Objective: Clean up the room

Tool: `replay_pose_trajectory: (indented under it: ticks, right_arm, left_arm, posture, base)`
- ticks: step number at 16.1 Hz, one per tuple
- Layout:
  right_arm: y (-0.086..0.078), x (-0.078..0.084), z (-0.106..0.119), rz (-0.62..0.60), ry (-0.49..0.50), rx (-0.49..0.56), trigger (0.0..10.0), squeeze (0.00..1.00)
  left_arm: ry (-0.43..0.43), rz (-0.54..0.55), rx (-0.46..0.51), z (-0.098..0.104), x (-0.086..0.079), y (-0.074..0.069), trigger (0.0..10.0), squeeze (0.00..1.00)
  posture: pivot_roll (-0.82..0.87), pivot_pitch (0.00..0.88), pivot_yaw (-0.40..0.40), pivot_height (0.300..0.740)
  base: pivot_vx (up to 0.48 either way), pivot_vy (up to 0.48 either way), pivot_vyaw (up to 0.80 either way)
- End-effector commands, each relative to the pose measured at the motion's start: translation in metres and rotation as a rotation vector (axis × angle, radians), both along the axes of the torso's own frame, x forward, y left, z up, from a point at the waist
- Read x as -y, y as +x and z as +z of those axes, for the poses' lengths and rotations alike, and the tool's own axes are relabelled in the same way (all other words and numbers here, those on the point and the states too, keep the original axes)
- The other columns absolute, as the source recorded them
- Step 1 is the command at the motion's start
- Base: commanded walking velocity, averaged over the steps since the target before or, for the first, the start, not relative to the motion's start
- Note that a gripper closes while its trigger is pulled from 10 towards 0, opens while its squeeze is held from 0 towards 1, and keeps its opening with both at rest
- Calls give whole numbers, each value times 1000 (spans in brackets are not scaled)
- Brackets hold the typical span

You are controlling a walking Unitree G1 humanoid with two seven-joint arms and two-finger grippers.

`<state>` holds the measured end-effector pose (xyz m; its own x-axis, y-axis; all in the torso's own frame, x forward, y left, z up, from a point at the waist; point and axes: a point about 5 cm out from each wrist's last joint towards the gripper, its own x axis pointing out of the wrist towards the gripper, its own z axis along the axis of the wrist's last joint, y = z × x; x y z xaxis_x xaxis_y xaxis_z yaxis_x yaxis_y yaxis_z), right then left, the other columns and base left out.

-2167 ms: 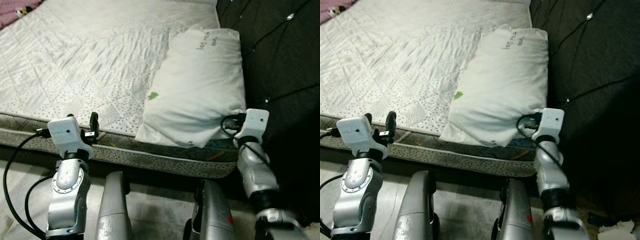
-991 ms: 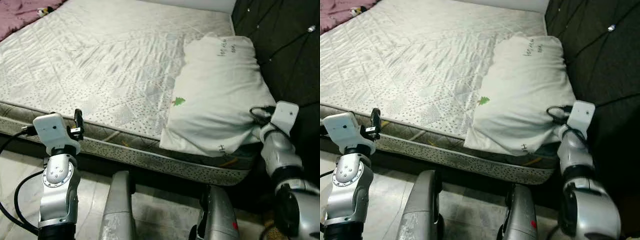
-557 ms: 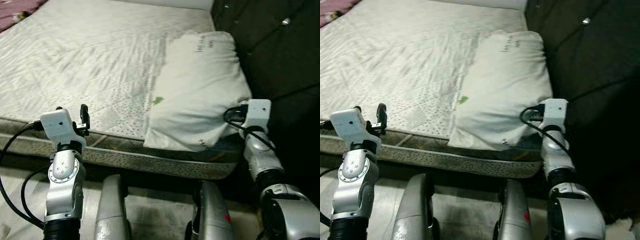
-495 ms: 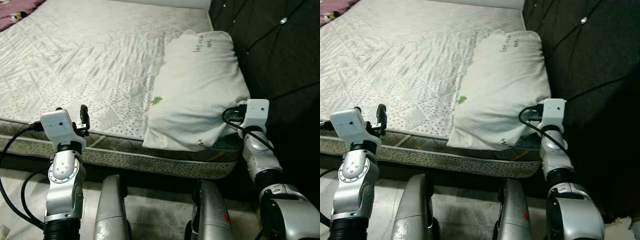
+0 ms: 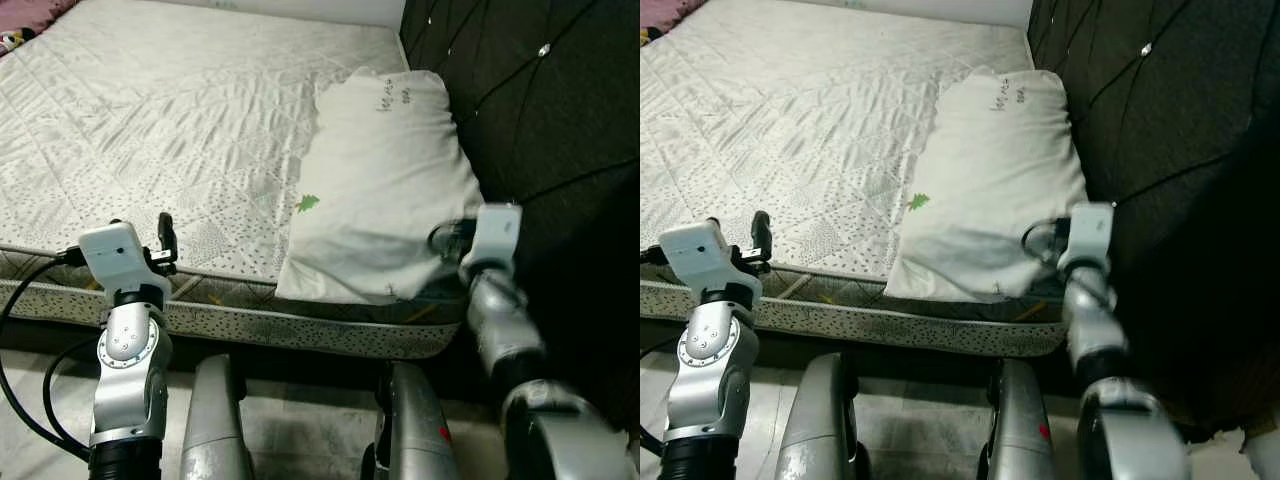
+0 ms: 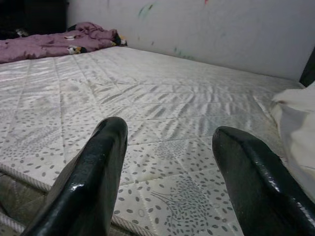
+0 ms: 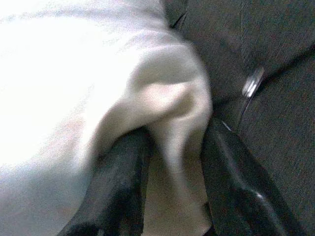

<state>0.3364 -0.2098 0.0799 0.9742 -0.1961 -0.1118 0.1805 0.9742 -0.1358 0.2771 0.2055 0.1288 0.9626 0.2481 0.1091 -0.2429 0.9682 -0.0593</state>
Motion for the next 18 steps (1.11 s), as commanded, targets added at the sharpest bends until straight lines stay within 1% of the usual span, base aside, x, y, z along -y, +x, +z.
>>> replay_pose_trajectory:
  ticks: [1,2,3,4,5,6,7,8,10,11,12,13,14,16,17,18]
  right_arm:
    - [-3,-5,-1,27,0,0,10000,1000]
    - [-8,-7,-1,43,-29,22,10000,1000]
    - [-9,-7,11,47,-74,108,10000,1000]
    - [-6,-9,23,61,-93,176,10000,1000]
    - [-1,-14,41,69,-84,245,10000,1000]
    - [3,-19,52,72,-61,280,10000,1000]
    - [8,-30,66,98,-15,325,10000,1000]
    - [11,-41,74,123,36,348,10000,1000]
    - [14,-55,83,150,118,370,10000,1000]
    - [15,-63,85,171,190,362,10000,1000]
    - [15,-67,85,193,218,350,10000,1000]
    - [14,-71,86,222,236,353,10000,1000]
    - [12,-75,88,265,221,369,10000,1000]
    - [14,-79,86,290,197,346,10000,1000]
    - [14,-80,85,304,186,333,10000,376]
    - [14,-81,84,311,186,328,10000,0]
  left_arm:
    - [-7,-1,-33,-6,-1,1,10000,0]
    - [-7,0,-30,-6,-1,0,10000,0]
    - [-2,7,-27,-5,-3,0,10000,0]
    - [5,12,-29,-5,-4,1,10000,0]
    - [10,14,-25,-4,-4,2,10000,0]
    - [16,14,-16,-2,-3,3,10000,0]
    - [18,11,4,3,-2,5,10000,0]
    - [7,5,26,7,0,6,10000,0]
    - [-36,-35,77,14,5,6,10000,0]
    - [-53,-44,88,16,8,4,10000,0]
    - [-58,-55,88,15,11,3,10000,0]
    - [-62,-63,86,14,13,0,10000,0]
    - [-72,-70,81,12,14,-1,10000,0]
    - [-73,-75,80,12,15,-1,10000,0]
    - [-75,-75,82,12,14,-3,10000,0]
    - [-76,-69,83,11,13,-4,10000,0]
  posture:
    - [120,0,-49,531]
    - [117,0,-48,531]
    - [113,0,-44,531]
    - [109,0,-41,531]
    - [105,0,-36,531]
    - [106,0,-33,531]
    - [113,0,-32,531]
    - [115,0,-31,531]
    - [112,0,-27,531]
    - [107,0,-25,531]
    - [105,0,-25,531]
    - [104,0,-26,531]
    - [104,0,-28,536]
    - [110,0,-44,560]
    - [115,0,-64,574]
    - [120,0,-71,584]
  base:
    - [0,0,0]
    - [0,0,0]
    - [0,0,0]
    - [0,0,0]
    - [0,0,0]
    - [0,0,0]
    - [0,0,0]
    - [0,0,0]
    - [0,0,0]
    - [0,0,0]
    - [0,0,0]
    - [0,0,0]
    - [0,0,0]
    - [0,0,0]
    - [0,0,0]
    - [0,0,0]
